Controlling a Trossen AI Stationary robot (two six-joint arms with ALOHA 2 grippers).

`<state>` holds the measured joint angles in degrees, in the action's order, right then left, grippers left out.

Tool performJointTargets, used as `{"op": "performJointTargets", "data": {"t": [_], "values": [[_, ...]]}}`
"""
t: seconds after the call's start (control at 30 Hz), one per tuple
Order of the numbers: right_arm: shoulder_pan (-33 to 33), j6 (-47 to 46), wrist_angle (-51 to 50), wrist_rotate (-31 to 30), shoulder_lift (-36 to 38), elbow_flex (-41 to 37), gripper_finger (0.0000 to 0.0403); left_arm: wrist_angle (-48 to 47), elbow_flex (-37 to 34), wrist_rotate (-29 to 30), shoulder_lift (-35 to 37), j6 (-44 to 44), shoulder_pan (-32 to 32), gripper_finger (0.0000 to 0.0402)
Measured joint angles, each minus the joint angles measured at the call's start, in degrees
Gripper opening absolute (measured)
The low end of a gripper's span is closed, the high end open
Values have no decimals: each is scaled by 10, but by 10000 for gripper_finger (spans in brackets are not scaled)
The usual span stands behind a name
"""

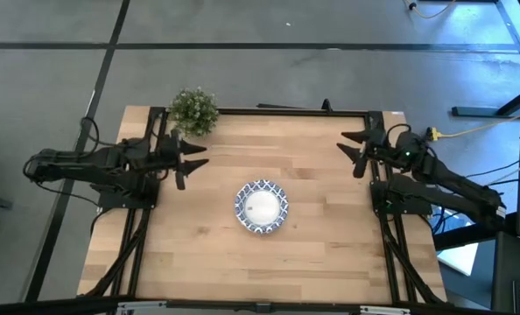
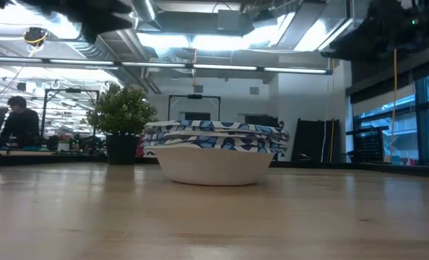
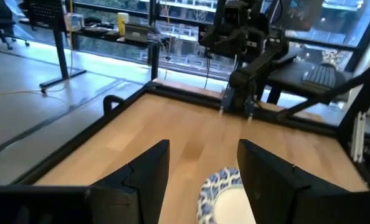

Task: Nest bowls inside each other
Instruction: Return to Home Position

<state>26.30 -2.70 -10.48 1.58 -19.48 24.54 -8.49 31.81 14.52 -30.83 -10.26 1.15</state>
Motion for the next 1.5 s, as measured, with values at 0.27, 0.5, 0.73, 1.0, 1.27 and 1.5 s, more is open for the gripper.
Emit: {"op": "performJointTargets", "data": {"t": [0.27,0.5,0.73,1.0,1.27,1.5], "values": [[1,-17,87,15,21,-84,209,2,-82,-4,62,61,0,183],[1,-47,135,15,21,-132,209,22,-135,-2,109,59,0,183],[1,-48,159,1,20,-146,209,16,-163,20,162,59,6,183],[1,-30,158,-50,20,-146,209,14,-175,57,179,64,19,183],[1,-29,158,-50,20,-146,209,14,-175,58,179,64,19,183],[1,-29,158,-50,20,-146,209,14,-175,58,179,64,19,183]]}}
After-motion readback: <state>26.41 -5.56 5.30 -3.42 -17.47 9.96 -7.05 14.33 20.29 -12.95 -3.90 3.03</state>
